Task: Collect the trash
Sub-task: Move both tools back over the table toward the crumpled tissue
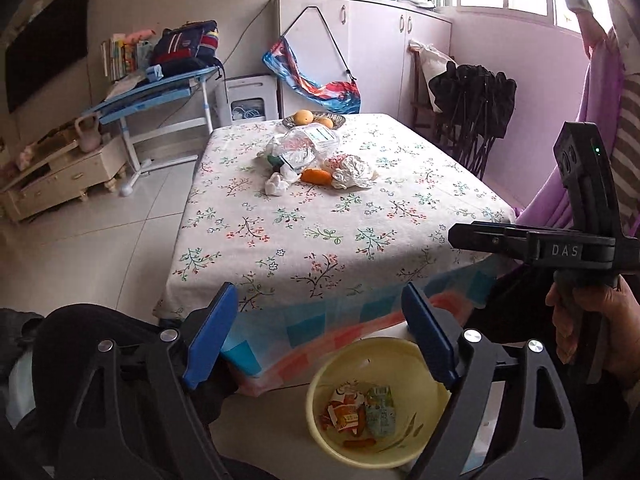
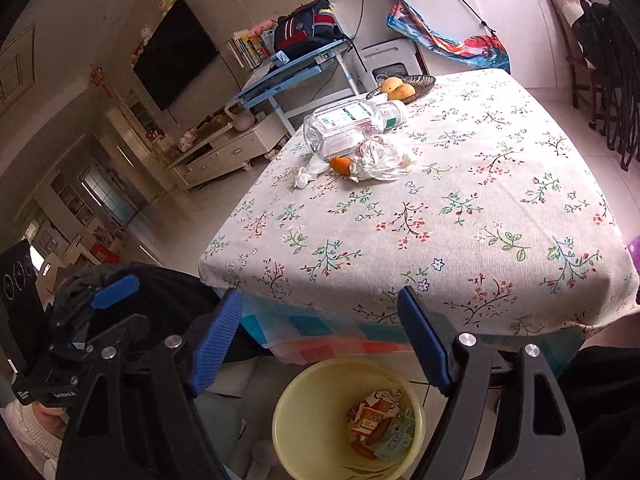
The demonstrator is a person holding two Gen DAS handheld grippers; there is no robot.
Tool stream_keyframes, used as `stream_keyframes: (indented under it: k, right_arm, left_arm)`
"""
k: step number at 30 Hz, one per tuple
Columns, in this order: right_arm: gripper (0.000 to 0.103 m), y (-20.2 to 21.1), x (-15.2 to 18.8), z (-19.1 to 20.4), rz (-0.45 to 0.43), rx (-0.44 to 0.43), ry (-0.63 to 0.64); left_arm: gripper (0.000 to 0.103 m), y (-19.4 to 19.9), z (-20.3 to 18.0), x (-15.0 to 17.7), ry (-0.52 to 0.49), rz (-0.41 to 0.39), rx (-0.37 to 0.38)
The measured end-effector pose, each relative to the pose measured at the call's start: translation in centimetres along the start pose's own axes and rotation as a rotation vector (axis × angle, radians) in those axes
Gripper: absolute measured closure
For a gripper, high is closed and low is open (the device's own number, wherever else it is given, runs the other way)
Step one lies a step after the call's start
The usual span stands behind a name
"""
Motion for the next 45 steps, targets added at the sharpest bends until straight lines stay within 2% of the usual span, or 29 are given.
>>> stream_keyframes:
  k: [14,30,32,39,45]
  right_arm:
    - [0.023,-0.1,0.0,0.6,-0.02,0.039,0.047]
    - [0.022,-0.1,-0.1,1.0,-0.04,0.06,0.073]
    - [0.022,-0.1,-0.6,1.0,-0.045,0.045,0.07]
    - [0.022,-1.4,-3.9,1.6,-0.038,0.08,0.156]
    - [0.022,-4.2,-6.8,1.2,0.001,0.111,0.223]
  left_arm:
    - [0.015,0.6,0.7,-0.4,0.027,-0.045,-0.068]
    - [0.014,0.7,1.4,-0.7,0.06,-0.075,-0.087]
    - [0.014,0.7,1.8,-1.3,0.069,-0.087,-0.089]
    - [0.014,-0.5,4.5,-3.8,0.138,-0.117,-0.092]
    - [0.014,-4.3,6.1,-5.7,0.16,-0.075,-0.07]
Point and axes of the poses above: each gripper's, at about its wrist camera, not at the fingertips, and y roughly against the way its jaws point, z to its left, x to its underside, the point moved 1 cm from there along -y, roughly the way its jaws point, and after that the axes turned 7 degrees about x, right-handed, at the moved point
